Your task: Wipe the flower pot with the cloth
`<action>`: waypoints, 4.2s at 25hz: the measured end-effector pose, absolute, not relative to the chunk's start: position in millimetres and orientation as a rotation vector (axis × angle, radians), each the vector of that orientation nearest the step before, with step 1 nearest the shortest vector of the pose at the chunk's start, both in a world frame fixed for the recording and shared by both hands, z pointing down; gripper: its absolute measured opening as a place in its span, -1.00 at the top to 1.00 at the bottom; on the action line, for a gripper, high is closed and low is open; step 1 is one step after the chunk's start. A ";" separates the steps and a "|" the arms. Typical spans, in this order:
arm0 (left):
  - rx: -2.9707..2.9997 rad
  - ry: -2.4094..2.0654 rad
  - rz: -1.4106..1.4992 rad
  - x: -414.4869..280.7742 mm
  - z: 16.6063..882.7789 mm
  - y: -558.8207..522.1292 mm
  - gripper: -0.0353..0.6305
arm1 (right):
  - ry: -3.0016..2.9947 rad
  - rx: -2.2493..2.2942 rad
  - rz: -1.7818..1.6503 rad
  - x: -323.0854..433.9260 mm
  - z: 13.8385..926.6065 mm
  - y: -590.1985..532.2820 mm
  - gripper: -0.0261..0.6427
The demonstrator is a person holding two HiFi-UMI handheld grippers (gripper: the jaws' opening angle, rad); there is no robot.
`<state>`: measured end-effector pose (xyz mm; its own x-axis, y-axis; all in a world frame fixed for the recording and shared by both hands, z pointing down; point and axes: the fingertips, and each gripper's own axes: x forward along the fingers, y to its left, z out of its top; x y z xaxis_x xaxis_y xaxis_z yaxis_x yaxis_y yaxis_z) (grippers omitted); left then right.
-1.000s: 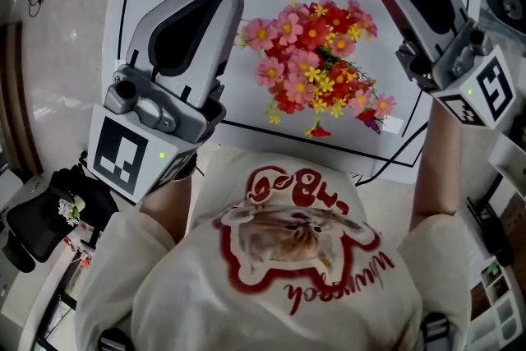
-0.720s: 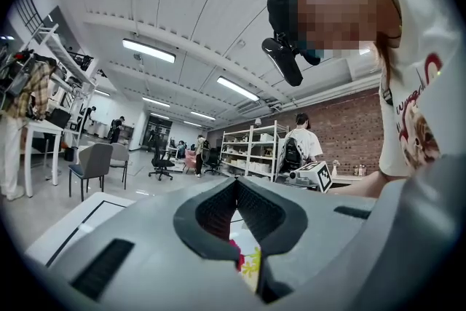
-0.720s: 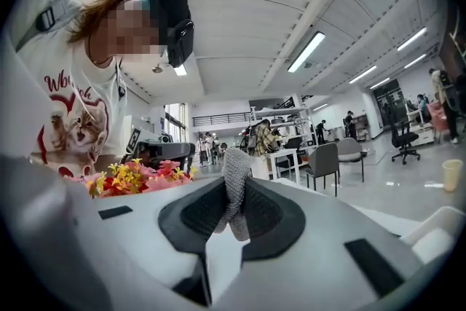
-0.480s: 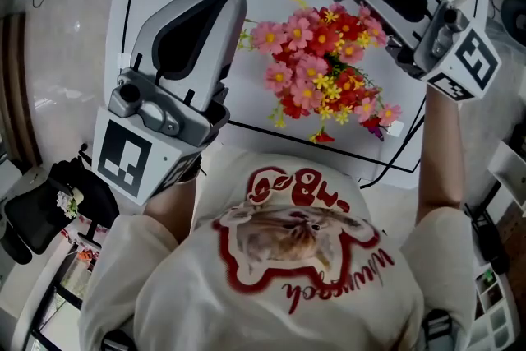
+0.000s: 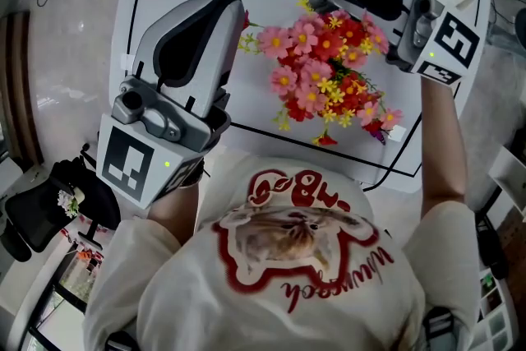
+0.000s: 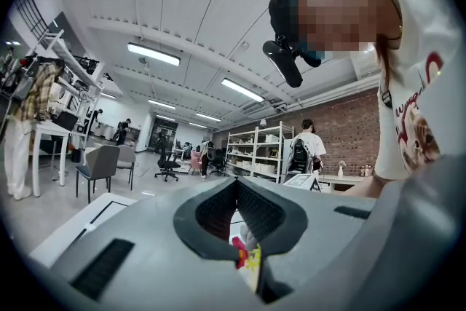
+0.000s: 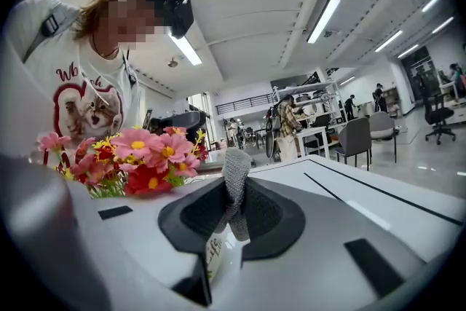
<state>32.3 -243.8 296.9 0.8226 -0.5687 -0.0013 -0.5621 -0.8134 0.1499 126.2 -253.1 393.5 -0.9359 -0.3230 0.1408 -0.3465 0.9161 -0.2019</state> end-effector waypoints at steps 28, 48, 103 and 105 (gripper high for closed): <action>2.906 -0.893 -0.051 34.4 277.3 -219.6 0.88 | -2.902 0.475 0.448 133.2 429.4 -226.0 0.76; 2.900 -0.926 -0.090 44.8 272.2 -186.9 0.88 | -2.926 0.624 0.465 155.7 428.7 -206.9 0.76; 2.945 -0.547 -0.115 25.6 259.7 -160.7 0.88 | -2.707 1.251 0.467 174.2 438.0 -147.2 0.76; 2.941 -0.526 -0.124 24.0 259.4 -160.0 0.88 | -2.696 1.269 0.466 173.9 438.0 -144.2 0.76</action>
<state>24.0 -160.0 259.4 0.9349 -0.3506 -0.0547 -0.3380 -0.9269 0.1629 173.9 -144.2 438.0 -0.6393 -0.7301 0.2413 -0.7687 0.5996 -0.2226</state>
